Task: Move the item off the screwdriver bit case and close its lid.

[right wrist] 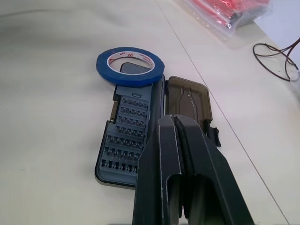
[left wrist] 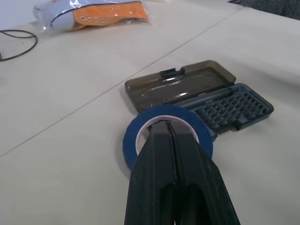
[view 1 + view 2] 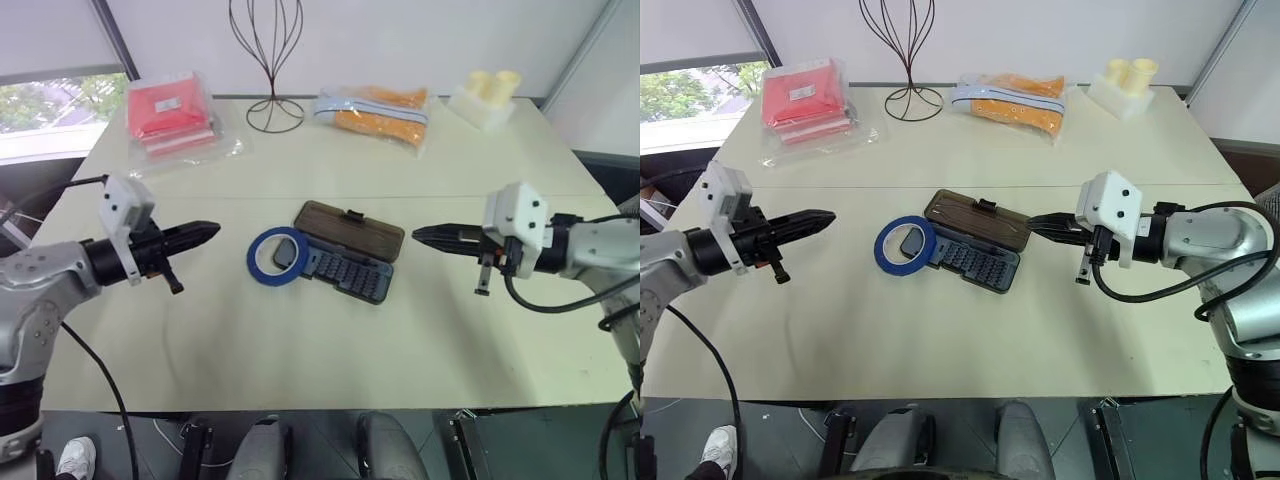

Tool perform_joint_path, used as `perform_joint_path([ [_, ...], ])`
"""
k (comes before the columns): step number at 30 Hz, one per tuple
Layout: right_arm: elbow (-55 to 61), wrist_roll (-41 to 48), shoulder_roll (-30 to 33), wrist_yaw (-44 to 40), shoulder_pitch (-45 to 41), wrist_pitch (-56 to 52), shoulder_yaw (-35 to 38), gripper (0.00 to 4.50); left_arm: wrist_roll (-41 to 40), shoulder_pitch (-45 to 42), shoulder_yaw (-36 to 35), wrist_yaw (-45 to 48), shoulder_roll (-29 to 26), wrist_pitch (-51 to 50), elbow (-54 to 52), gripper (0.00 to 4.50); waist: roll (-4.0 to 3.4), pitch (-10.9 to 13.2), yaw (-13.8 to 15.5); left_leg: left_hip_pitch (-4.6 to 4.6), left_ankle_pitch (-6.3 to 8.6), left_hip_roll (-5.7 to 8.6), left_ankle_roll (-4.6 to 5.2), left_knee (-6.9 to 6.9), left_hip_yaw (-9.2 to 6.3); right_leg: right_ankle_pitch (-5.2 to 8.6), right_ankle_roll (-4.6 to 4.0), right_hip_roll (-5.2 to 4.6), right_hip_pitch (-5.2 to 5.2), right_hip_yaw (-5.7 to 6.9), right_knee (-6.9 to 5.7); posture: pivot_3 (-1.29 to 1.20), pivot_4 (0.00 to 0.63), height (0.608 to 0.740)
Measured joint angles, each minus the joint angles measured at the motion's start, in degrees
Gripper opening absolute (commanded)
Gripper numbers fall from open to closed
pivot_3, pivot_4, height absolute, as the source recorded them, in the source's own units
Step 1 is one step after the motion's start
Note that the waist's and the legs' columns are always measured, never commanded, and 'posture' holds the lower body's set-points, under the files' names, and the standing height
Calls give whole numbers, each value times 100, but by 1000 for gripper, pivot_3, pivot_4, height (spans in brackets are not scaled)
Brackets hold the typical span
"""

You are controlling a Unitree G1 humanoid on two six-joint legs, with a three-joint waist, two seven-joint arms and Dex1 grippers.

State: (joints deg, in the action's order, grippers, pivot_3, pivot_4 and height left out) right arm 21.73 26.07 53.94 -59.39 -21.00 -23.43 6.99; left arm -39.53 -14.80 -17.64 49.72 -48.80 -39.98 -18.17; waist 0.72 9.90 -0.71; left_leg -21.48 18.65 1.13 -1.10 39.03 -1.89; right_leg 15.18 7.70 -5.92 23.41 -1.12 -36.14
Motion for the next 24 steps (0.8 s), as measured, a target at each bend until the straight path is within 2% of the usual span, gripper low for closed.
perform_joint_path([
  [4, 0, -4, -34, 7, 0, 0, -2, 31, 3, -1, 29, -10, 0, -48, 1, 0, 0, 0, -1, 0, 0, 0, 0, 0, 0, 0, 0, 0, 0, 0, 0, 0, 150, 740],
  [7, 2, -8, -96, 48, 0, -1, -13, 0, 87, -15, 194, 79, -11, 17, 14, 774, 0, 0, 0, 0, 0, 1, 0, 0, 0, 0, 0, 0, 0, 0, 0, 0, 150, 740],
  [9, 3, -19, -123, 84, 2, -1, -57, 0, 340, -73, 579, 293, -62, 237, 82, 1668, 0, 0, 4, 0, 0, 3, 0, 0, 2, 0, 0, 0, -1, 0, 0, 0, 150, 740],
  [14, 16, -68, -266, 213, 8, 0, -210, 0, 931, -370, 1427, 787, -36, 885, 486, 4334, 0, 0, 6, -1, 0, 4, 0, 1, 2, 0, 0, 1, 0, 0, 1, 0, 150, 740],
  [24, 302, -110, -412, 516, 312, -41, -227, 0, 2138, -912, 2386, 1006, 585, 2143, 1800, 4429, 0, 1, 8, -2, 0, 8, 0, 2, 4, 0, 1, 3, 1, 1, -2, 0, 150, 740],
])
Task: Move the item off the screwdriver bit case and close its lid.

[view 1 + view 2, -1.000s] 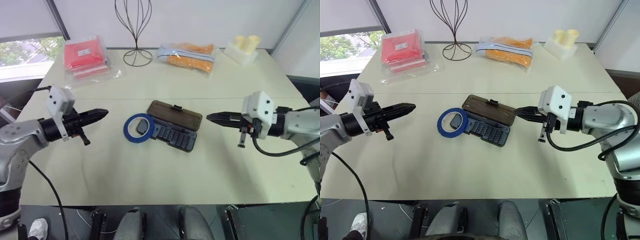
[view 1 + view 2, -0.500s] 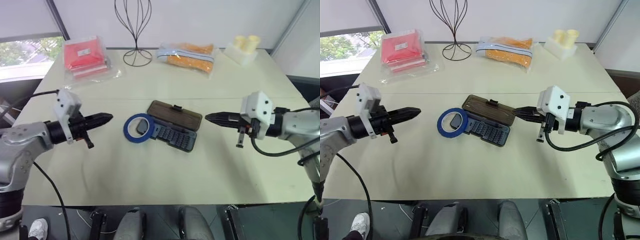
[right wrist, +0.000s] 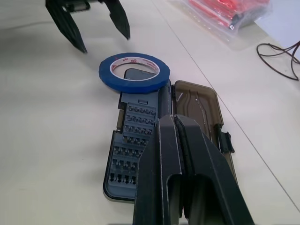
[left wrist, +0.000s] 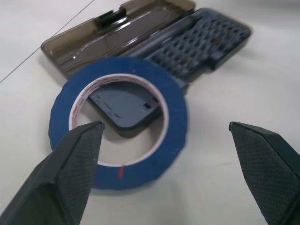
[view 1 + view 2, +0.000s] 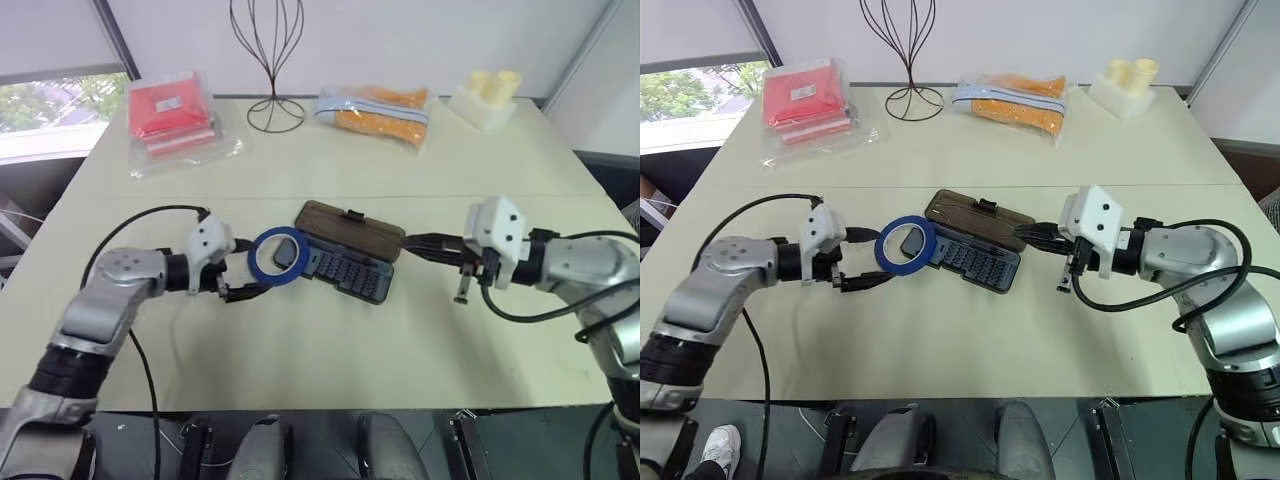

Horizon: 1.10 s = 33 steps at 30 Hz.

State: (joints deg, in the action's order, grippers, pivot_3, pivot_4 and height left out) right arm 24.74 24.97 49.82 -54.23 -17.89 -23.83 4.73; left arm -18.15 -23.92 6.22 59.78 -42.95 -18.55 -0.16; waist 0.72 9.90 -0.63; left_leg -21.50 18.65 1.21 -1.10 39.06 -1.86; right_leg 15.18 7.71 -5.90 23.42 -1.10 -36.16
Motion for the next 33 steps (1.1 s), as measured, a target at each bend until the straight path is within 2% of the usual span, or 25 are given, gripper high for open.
perform_joint_path([
  [7, 101, -12, -46, 186, 185, -2, 3, 0, 620, -103, 383, 28, 318, 662, 669, 4429, 0, 0, -5, 0, 0, -1, 0, 1, 0, 0, 0, 1, 1, 0, -1, 0, 150, 740],
  [21, 101, -165, -119, 237, 196, 69, 1, 0, 1172, -299, 497, -28, 719, 1048, 1152, 4429, 1, -1, 3, 1, 0, 1, 1, 7, 0, -1, 1, 1, -2, 1, -3, 0, 150, 740],
  [24, 101, -176, -133, 238, 197, 70, 1, 0, 1206, -351, 521, -26, 753, 927, 1159, 3634, 0, -2, 0, 2, 0, 0, 1, 6, 0, -1, 1, 1, -2, 1, -5, 0, 150, 740],
  [30, 101, -225, -137, 242, 197, 74, 1, 0, 1247, -448, 541, 22, 871, 754, 1177, 719, 0, -4, -1, 4, 0, 1, 1, 6, 0, -1, 1, 2, -3, 1, -6, 0, 150, 740],
  [31, 101, -229, -137, 246, 197, 74, 1, 0, 1248, -466, 534, 40, 867, 729, 1189, 465, -1, -5, -8, 5, 0, 0, 1, 6, 1, -1, 1, 2, -3, 1, -6, 0, 150, 740],
  [33, 101, -233, -141, 259, 197, 74, 1, 0, 1248, -491, 534, 70, 869, 665, 1191, 466, -2, -5, -6, 5, 0, 0, 1, 6, 0, -1, 1, 2, -3, 1, -6, 0, 150, 740],
])
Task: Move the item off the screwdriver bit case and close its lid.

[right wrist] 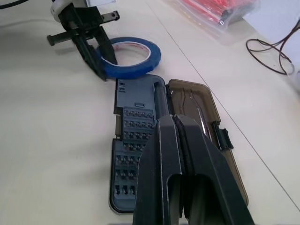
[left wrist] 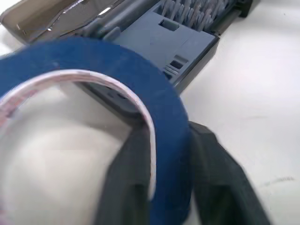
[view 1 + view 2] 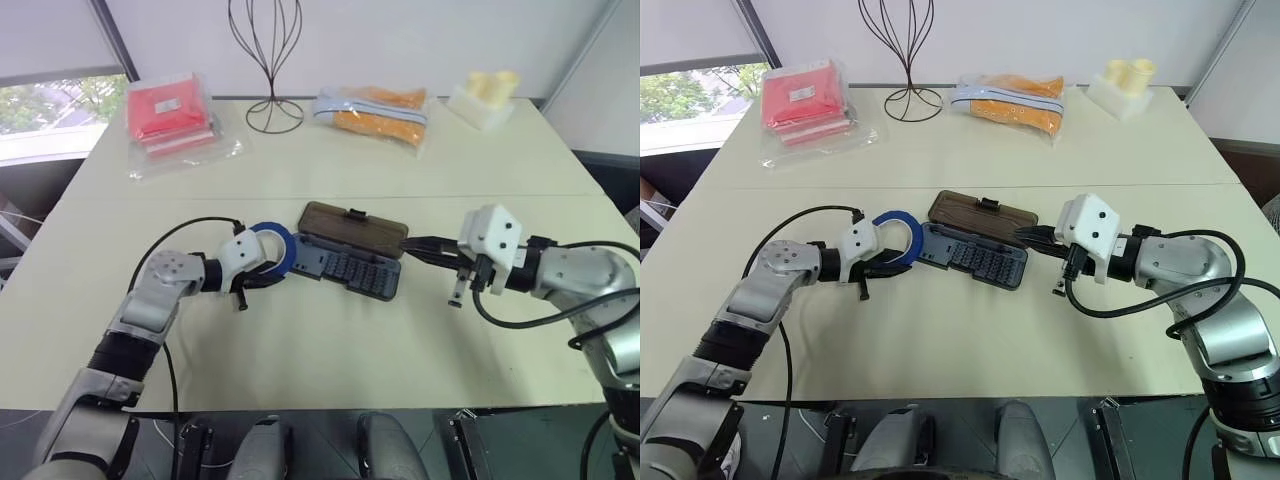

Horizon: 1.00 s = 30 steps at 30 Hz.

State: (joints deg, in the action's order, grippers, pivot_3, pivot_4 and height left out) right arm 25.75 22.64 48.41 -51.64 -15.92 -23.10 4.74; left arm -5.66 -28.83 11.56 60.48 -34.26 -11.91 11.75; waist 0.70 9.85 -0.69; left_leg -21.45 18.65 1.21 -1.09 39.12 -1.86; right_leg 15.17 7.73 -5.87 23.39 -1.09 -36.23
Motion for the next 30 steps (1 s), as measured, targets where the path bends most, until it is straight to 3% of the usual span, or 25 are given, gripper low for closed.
perform_joint_path([
  [9, 1, -5, -4, 25, 0, -1, 0, 0, -223, 181, -273, -248, 28, -528, -269, 466, 0, 0, -26, 0, 0, -4, 1, 0, -1, 0, 0, 2, 2, -1, -1, 0, 150, 740],
  [15, -16, -52, -80, 0, -40, 21, -171, 0, -665, 364, -1404, -1501, 241, -1574, -432, 466, 5, 3, -17, -2, 0, -5, 0, 1, -5, 0, 0, 3, 4, 0, -3, 0, 150, 740],
  [19, -165, -79, -191, -109, -267, 107, -381, 0, -903, 378, -2583, -2783, 365, -2122, -626, 466, 6, 4, -19, -2, 0, -5, -1, 1, -4, 0, 1, 0, 6, 0, -3, 0, 150, 740],
  [27, -580, -212, -337, -321, -554, 357, -662, 0, -733, 851, -4102, -4607, 155, -2166, -66, 466, 7, 3, 9, -3, -1, -3, -4, -2, -6, -1, 1, -4, 8, 2, -2, 0, 150, 740],
  [30, -626, -227, -371, -364, -585, 414, -677, 0, -727, 938, -4449, -5071, 145, -2156, 303, 1906, 18, 2, 39, -6, -2, -2, -5, -1, -9, -1, 0, -8, 7, 4, -1, 0, 150, 740],
])
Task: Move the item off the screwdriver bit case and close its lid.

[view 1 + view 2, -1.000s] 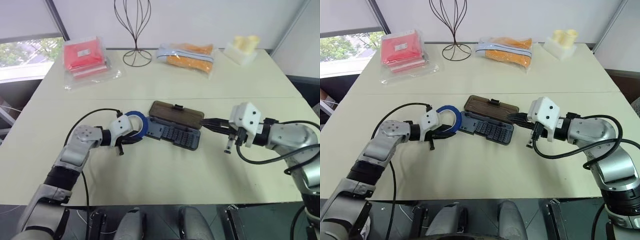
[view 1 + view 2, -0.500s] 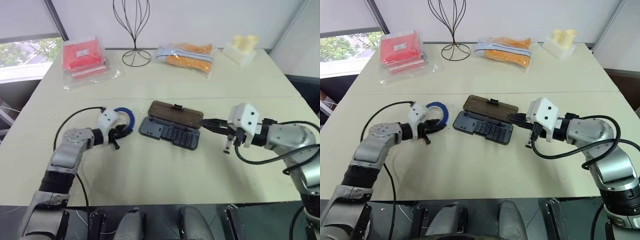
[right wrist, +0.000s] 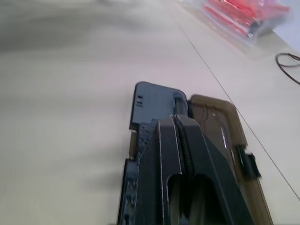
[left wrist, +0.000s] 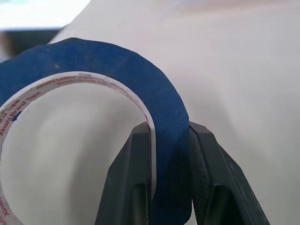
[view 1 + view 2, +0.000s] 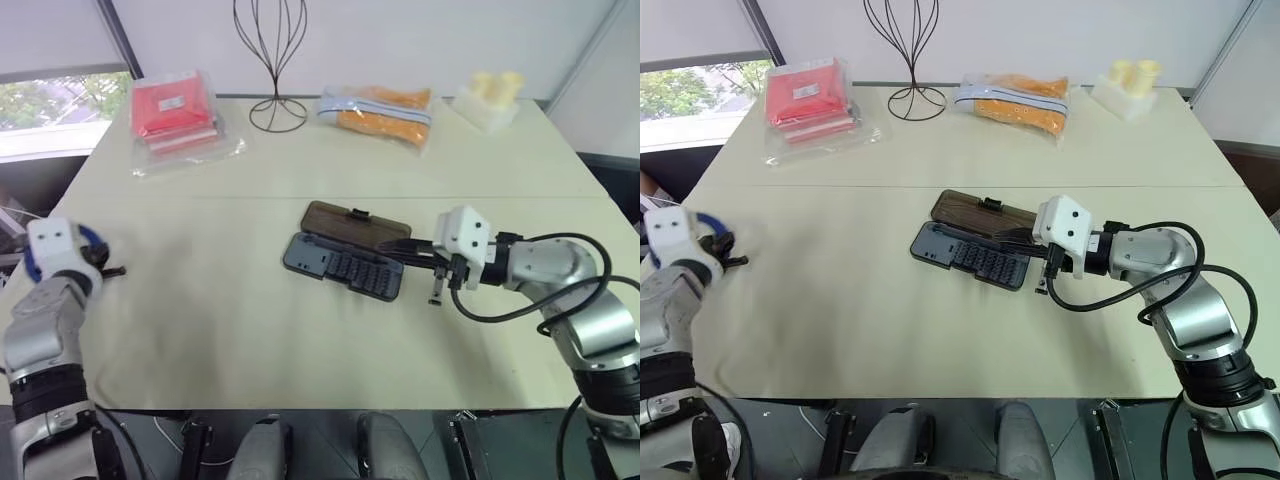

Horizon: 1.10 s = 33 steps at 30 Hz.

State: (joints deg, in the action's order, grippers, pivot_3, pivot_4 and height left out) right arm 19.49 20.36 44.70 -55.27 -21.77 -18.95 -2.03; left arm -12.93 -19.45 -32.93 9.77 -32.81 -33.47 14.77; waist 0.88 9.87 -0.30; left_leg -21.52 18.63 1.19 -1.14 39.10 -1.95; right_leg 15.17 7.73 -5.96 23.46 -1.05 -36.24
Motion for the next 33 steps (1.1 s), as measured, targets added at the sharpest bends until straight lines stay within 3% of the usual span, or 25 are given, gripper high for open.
perform_joint_path([
  [5, -10, -8, -35, -25, -38, 42, 0, 0, -16, 35, -92, -301, -22, 30, 206, 4277, 2, -1, -10, 0, -8, 0, -15, -1, 0, 0, 0, -4, 1, 0, 0, 0, 150, 740],
  [6, -10, -9, -38, -25, -37, 42, 0, 0, -29, 49, -92, -297, -21, 28, 207, 4399, 2, -1, -20, 1, -10, 0, -19, -1, 0, 0, 0, -4, 1, 1, 0, 0, 150, 740],
  [13, -4, -12, -46, 22, -5, 41, 5, 0, -241, 16, 94, -3, -17, 30, 148, 4399, 2, -1, -31, 0, -11, -2, -22, -3, 1, 0, 0, -4, 2, 1, 0, 0, 150, 740],
  [24, -549, -531, -397, 772, -225, -67, -10, 0, -323, -843, 1283, 546, -20, -189, -1377, 4399, 5, -4, -48, 0, -18, 7, -35, -3, 11, -1, 0, -14, 4, 0, 0, 0, 150, 740],
  [27, -874, -647, -454, 970, -522, -522, -14, 884, -499, -840, 2122, 1390, -50, -357, -1755, 4500, 5, -4, -55, -1, -19, 6, -36, -6, 12, -1, 0, -9, 7, 1, 0, 0, 150, 740],
  [33, -1252, -670, -906, 1302, -973, -1339, -190, 3806, -639, -832, 2942, 2435, -118, -338, -1857, 4500, 1, -1, -80, -1, -19, 2, -35, -7, 13, 0, 0, 1, 11, -1, -2, 0, 150, 740],
])
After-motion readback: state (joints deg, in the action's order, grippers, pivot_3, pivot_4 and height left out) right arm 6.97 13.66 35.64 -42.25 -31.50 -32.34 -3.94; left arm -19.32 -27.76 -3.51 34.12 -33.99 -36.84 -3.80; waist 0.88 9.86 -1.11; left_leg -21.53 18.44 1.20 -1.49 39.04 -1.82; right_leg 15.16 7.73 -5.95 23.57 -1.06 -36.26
